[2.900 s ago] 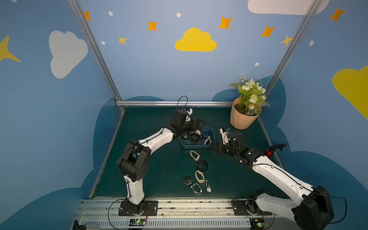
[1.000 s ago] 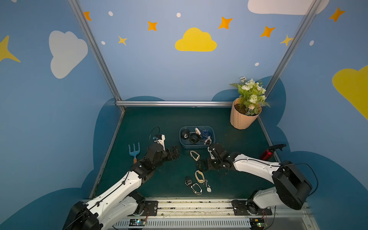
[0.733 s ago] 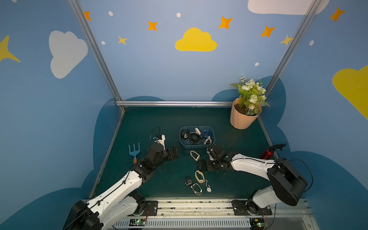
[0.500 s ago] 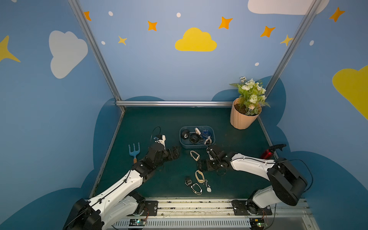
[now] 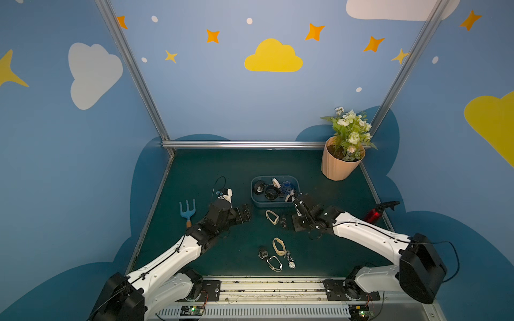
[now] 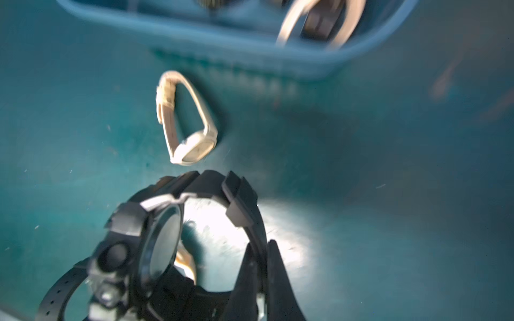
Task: Put the watch into the storage box
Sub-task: Pick up the watch at the center of the board, then place the watch in the storage box.
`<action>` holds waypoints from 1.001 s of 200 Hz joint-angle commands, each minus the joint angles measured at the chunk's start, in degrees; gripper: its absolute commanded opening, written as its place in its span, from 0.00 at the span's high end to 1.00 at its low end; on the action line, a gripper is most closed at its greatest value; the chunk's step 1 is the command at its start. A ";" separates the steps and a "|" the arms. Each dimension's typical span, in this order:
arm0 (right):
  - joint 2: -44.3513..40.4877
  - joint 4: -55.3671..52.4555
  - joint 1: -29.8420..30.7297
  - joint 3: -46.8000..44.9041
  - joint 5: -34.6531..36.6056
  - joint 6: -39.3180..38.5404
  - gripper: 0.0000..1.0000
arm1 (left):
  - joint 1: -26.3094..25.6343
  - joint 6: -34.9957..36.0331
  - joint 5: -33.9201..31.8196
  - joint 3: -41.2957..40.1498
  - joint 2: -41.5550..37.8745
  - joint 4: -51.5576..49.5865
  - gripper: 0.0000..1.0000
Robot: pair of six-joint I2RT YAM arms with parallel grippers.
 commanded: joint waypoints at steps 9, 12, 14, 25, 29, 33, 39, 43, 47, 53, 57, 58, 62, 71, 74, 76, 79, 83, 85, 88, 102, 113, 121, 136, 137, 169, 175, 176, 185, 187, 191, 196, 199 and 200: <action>0.98 -1.95 -2.99 8.13 7.58 -8.56 1.00 | -0.10 0.15 0.49 1.27 0.08 0.24 0.00; 1.57 -1.88 -3.39 8.92 7.78 -9.12 1.00 | -0.11 0.19 0.46 1.19 -0.01 0.24 0.00; 1.92 -1.82 -3.61 9.42 7.89 -9.47 1.00 | -0.13 0.20 0.44 1.15 -0.04 0.19 0.00; 4.39 -1.71 -4.94 12.39 8.06 -11.02 1.00 | -0.15 0.11 0.30 1.05 -0.25 -0.46 0.00; 5.39 -1.64 -5.36 13.40 8.04 -11.45 1.00 | -0.10 0.02 0.24 0.99 -0.39 -0.74 0.00; 6.37 -1.74 -5.79 14.42 7.96 -11.69 1.00 | -0.02 -0.11 0.31 0.93 -0.53 -1.00 0.00; 8.02 -1.86 -6.43 16.07 7.37 -12.07 1.00 | -0.06 -0.22 0.38 0.92 -0.97 -1.28 0.00; 9.17 -1.93 -6.84 17.09 6.84 -12.27 1.00 | -0.13 -0.25 0.40 0.88 -1.22 -1.57 0.00; 10.31 -2.02 -7.32 18.22 6.30 -12.48 1.00 | -0.06 -0.33 0.44 0.80 -1.59 -1.80 0.00; 12.00 -2.24 -7.92 19.86 5.65 -12.79 1.00 | -0.10 -0.40 0.50 0.51 -2.03 -2.02 0.00; 13.23 -2.34 -8.15 20.87 5.32 -13.01 1.00 | -0.10 -0.27 0.41 0.27 -2.42 -2.07 0.00; 13.49 -2.41 -8.21 21.10 5.26 -13.07 1.00 | -0.12 -0.26 0.40 0.22 -2.51 -2.10 0.00; 14.52 -2.43 -8.39 22.01 5.29 -13.40 1.00 | -0.12 -0.35 0.26 -0.07 -2.75 -2.13 0.00; 16.96 -2.47 -8.62 23.95 5.49 -14.27 1.00 | -0.14 -0.37 -0.22 -0.76 -3.43 -2.28 0.00; 17.67 -2.47 -8.71 24.47 5.70 -14.54 1.00 | -0.14 -0.35 -0.40 -0.91 -3.55 -2.43 0.00; 18.23 -2.47 -8.71 24.86 5.77 -14.71 1.00 | -0.07 -0.33 -0.51 -0.96 -3.81 -2.47 0.00; 18.97 -2.52 -8.79 25.40 6.02 -14.98 1.00 | -0.13 -0.36 -0.63 -1.05 -4.00 -2.75 0.00; 19.90 -2.60 -8.88 26.10 6.23 -15.28 1.00 | -0.13 -0.42 -0.81 -1.21 -4.35 -3.00 0.00; 20.32 -2.66 -8.95 26.43 6.25 -15.43 1.00 | -0.14 -0.46 -0.83 -1.21 -4.51 -3.19 0.00; 21.00 -2.85 -9.00 26.99 6.29 -15.67 1.00 | -0.14 -0.50 -0.90 -1.23 -4.69 -3.41 0.00; 23.47 -3.44 -9.33 29.05 6.12 -16.24 1.00 | -0.08 -0.64 -1.09 -1.24 -5.84 -4.29 0.00; 25.00 -3.40 -9.47 30.19 5.77 -16.82 1.00 | -0.14 -0.60 -1.48 -1.37 -6.47 -4.76 0.00; 25.94 -3.04 -9.59 30.64 5.80 -17.14 1.00 | -0.14 -0.53 -1.74 -1.70 -6.81 -4.77 0.00; 27.63 -2.65 -9.72 31.43 5.95 -17.68 1.00 | -0.14 -0.45 -2.21 -2.28 -6.92 -4.47 0.00; 27.77 -2.69 -9.70 31.48 6.02 -17.73 1.00 | -0.23 -0.48 -2.23 -2.28 -6.92 -4.44 0.00; 30.81 -2.74 -10.02 32.58 6.82 -17.87 1.00 | -0.12 -1.05 -1.63 -1.85 -6.10 -4.34 0.00; 31.21 -2.53 -9.99 32.63 6.92 -17.70 1.00 | -0.15 -0.95 -1.54 -1.85 -5.99 -4.18 0.00; 31.21 -2.41 -10.01 32.61 6.90 -17.70 1.00 | -0.15 -0.95 -1.54 -1.85 -5.97 -4.17 0.00; 31.87 -1.98 -10.04 32.61 6.78 -17.53 1.00 | -0.15 -0.82 -1.60 -2.01 -5.67 -3.85 0.00; 31.97 -1.95 -10.04 32.59 6.79 -17.46 1.00 | -0.14 -0.74 -1.62 -2.02 -5.50 -3.77 0.00; 32.15 -1.87 -10.04 32.63 6.70 -17.37 1.00 | -0.09 -0.64 -1.70 -1.98 -5.35 -3.72 0.00; 32.44 -1.88 -10.04 32.69 6.54 -17.27 1.00 | -0.18 -0.60 -1.69 -1.92 -5.14 -3.80 0.00; 32.59 -1.94 -10.04 32.75 6.58 -17.24 1.00 | -0.10 -0.59 -1.71 -1.79 -5.02 -3.85 0.00; 32.62 -1.99 -10.04 32.79 6.60 -17.21 1.00 | -0.12 -0.59 -1.71 -1.73 -5.04 -3.87 0.00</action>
